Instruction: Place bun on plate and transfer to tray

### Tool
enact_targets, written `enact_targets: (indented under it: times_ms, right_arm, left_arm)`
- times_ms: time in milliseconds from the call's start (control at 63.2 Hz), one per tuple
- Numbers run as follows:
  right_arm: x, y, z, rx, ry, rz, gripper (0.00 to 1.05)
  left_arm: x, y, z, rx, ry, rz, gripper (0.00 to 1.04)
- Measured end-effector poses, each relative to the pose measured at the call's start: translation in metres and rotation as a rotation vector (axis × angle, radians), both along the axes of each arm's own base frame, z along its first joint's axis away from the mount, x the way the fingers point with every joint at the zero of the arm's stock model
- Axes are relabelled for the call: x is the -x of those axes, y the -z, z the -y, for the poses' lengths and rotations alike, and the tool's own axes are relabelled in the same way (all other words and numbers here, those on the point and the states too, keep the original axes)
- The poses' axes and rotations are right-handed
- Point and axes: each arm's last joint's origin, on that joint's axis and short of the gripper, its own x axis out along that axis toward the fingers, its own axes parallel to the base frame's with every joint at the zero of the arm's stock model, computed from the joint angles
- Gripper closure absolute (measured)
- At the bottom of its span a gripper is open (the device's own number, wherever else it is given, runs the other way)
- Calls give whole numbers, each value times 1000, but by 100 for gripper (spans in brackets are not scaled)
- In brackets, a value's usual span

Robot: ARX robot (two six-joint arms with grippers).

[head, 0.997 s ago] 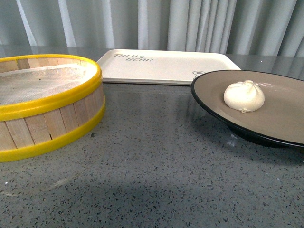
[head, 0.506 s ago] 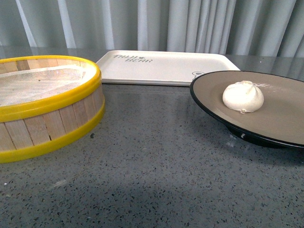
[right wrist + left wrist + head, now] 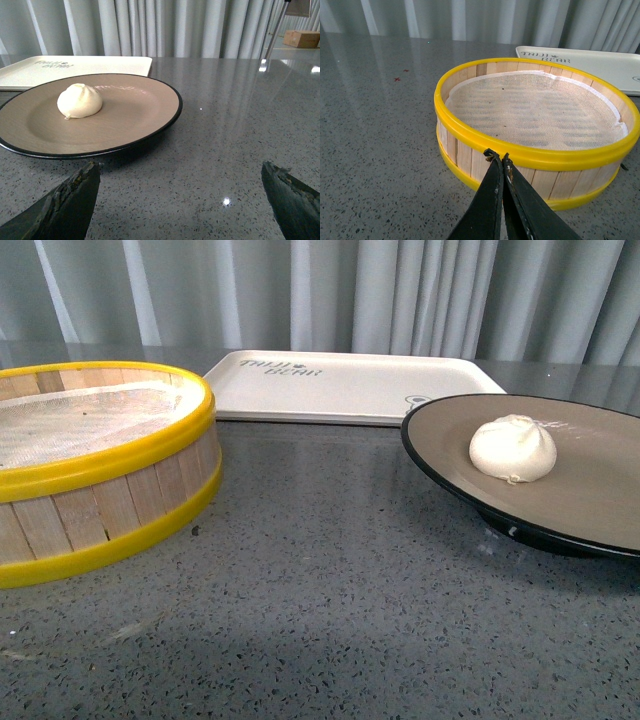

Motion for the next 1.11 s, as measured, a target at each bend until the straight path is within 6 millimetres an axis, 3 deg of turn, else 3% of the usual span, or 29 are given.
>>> enact_targets:
  times_ms: [506, 1108]
  right_arm:
    - [0, 0, 0, 0, 0, 0, 8]
    - [0, 0, 0, 0, 0, 0, 8]
  left_arm:
    - [17, 14, 0, 0, 0, 9, 101]
    - [28, 13, 0, 0, 0, 34, 101]
